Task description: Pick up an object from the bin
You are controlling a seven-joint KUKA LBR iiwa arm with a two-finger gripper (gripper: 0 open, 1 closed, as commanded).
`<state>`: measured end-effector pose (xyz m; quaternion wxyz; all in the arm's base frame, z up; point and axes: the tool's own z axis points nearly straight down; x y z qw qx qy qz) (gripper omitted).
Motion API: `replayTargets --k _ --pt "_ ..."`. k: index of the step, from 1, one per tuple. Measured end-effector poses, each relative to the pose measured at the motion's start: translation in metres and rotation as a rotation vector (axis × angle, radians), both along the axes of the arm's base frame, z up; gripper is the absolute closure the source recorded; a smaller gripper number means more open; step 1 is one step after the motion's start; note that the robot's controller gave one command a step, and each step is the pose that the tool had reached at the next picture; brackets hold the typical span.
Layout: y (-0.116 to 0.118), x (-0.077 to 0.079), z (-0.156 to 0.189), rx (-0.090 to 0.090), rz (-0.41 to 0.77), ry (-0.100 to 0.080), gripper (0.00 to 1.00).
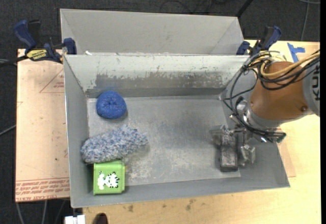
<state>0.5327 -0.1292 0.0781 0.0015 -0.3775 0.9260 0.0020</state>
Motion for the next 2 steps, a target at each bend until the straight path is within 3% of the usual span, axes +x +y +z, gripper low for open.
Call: replayTargets --k 1,2 --pt "0.0044 -0.0076 -0.0064 0.001 0.341 -0.009 1.0" --pt "0.0049 -0.0093 -0.0063 0.001 0.352 -0.011 1.0"
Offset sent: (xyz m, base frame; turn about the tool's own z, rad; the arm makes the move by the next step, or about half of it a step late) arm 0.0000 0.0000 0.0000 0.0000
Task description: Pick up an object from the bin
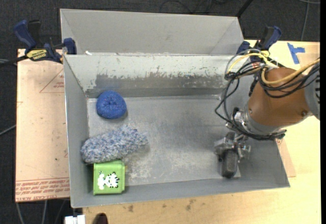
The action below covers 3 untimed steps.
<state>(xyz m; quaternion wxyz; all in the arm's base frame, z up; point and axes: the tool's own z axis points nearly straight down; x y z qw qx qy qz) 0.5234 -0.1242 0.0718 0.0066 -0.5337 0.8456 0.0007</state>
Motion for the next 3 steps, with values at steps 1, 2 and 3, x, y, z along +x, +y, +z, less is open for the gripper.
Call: replayTargets --k 1,2,3 --pt "0.0 -0.001 0.004 -0.002 -0.001 0.006 1.0" --pt "-0.001 -0.002 0.016 -0.004 -0.004 0.01 1.0" --pt "-0.002 -0.001 0.026 -0.006 -0.006 0.01 1.0"
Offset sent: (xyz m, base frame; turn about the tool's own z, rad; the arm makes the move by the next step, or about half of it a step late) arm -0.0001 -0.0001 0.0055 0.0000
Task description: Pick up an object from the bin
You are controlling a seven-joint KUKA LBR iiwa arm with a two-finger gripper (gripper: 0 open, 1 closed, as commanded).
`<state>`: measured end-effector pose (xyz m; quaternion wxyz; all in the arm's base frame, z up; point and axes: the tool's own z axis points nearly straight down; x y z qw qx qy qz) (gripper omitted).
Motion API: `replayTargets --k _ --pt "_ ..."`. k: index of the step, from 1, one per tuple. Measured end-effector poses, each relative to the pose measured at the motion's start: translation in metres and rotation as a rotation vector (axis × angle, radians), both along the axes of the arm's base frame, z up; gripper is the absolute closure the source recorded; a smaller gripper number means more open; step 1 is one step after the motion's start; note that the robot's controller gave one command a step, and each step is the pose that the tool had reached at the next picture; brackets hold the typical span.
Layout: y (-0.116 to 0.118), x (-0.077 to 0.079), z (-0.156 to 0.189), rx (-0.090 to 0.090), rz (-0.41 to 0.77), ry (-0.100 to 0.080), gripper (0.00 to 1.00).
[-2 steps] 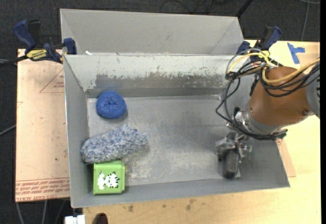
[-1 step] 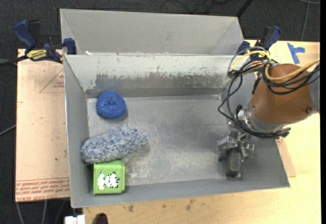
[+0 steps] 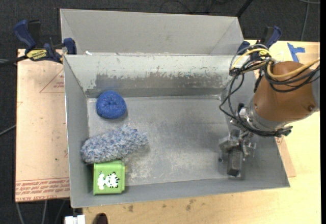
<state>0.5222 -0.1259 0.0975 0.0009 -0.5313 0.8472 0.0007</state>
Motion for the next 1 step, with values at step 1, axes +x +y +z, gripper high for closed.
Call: replayTargets --k 1 --pt "0.0006 0.0003 0.0089 0.0 0.0 -0.001 1.0"
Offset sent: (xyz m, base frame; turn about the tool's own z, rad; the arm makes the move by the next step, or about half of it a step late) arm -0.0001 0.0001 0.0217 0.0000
